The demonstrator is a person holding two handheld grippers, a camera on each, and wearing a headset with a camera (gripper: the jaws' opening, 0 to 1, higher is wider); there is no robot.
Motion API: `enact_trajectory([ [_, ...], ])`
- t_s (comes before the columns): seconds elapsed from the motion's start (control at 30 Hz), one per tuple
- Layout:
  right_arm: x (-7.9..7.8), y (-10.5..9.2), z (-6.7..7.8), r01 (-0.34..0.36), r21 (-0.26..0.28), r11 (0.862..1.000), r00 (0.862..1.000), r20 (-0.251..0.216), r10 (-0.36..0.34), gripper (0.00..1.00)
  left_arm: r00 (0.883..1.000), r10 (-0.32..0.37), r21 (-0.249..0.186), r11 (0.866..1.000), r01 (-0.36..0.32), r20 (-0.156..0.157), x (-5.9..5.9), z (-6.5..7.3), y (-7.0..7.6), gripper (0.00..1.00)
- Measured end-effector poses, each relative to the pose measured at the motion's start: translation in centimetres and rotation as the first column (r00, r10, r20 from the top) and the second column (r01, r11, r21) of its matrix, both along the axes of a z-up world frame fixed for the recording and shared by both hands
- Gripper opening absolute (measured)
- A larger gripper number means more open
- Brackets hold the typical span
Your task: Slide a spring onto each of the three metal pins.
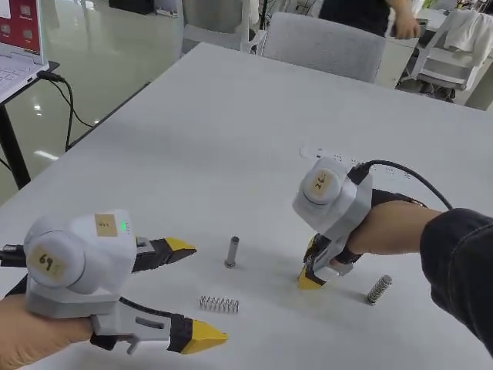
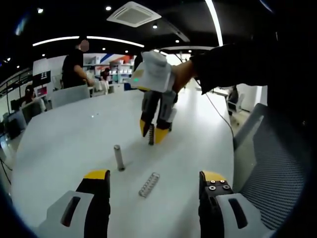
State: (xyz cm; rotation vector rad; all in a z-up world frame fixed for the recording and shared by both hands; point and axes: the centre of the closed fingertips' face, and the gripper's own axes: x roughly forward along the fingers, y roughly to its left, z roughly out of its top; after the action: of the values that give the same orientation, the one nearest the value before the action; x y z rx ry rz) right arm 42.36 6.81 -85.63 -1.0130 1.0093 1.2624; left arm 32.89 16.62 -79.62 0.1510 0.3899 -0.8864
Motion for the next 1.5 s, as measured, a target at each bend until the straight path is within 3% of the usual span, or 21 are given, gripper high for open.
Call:
enact_trajectory([
  [0.9,-1.5,3.1,2.4,-0.096,0.045,0.994,0.995,0.031,0.094,0.29,1.0,0.003,0.004,1.0,-0.003,0.0,0.0,0.0,0.3,0.68],
  [1.5,-4.5,4.9,2.5,-0.165,0.055,0.985,0.986,0.018,0.164,0.28,1.0,0.006,0.014,1.0,-0.006,-0.004,-0.2,-0.1,0.6,0.68],
])
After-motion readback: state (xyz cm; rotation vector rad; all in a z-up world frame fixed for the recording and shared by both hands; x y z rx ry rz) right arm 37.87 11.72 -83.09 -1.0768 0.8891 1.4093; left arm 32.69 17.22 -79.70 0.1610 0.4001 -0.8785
